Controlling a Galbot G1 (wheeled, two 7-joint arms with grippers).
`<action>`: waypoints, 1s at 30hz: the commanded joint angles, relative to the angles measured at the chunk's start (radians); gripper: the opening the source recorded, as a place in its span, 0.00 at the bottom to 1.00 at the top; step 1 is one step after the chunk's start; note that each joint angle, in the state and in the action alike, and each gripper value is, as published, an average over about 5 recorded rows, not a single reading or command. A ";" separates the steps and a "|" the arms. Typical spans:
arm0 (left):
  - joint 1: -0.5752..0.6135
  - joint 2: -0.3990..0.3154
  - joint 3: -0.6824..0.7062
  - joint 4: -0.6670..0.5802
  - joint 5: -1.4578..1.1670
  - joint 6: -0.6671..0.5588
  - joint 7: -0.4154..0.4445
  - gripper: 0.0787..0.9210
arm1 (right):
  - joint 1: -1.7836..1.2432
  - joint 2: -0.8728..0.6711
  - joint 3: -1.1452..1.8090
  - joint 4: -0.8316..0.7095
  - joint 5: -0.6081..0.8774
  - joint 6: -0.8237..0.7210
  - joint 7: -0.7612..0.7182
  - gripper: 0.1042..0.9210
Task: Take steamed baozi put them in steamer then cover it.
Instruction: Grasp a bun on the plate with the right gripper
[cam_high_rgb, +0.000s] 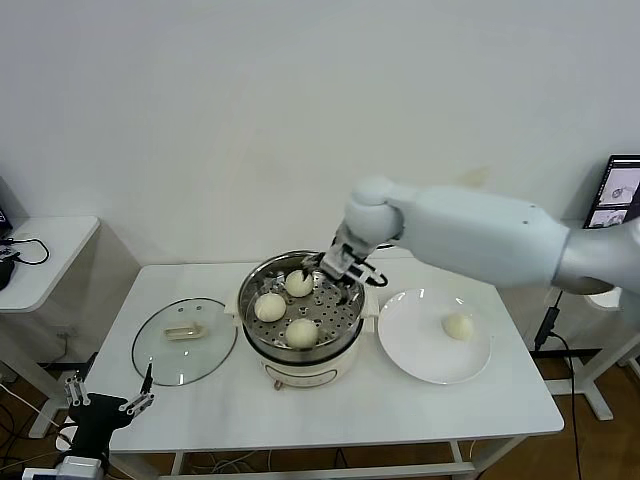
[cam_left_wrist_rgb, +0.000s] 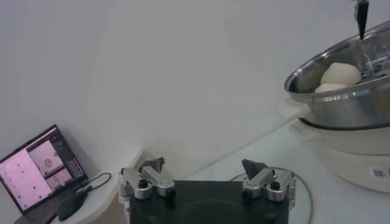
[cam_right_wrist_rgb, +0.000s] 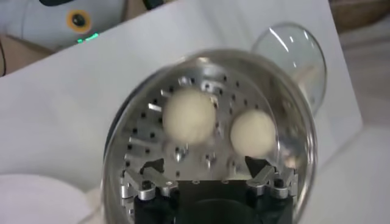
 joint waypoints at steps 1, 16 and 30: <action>-0.005 0.006 0.008 -0.002 0.001 0.000 0.001 0.88 | -0.039 -0.268 0.078 0.002 0.007 -0.252 -0.029 0.88; -0.027 0.014 0.051 0.007 0.017 0.003 0.003 0.88 | -0.431 -0.419 0.373 -0.150 -0.193 -0.181 -0.060 0.88; -0.002 0.005 0.038 0.004 0.022 0.004 0.003 0.88 | -0.600 -0.234 0.518 -0.423 -0.317 -0.115 -0.061 0.88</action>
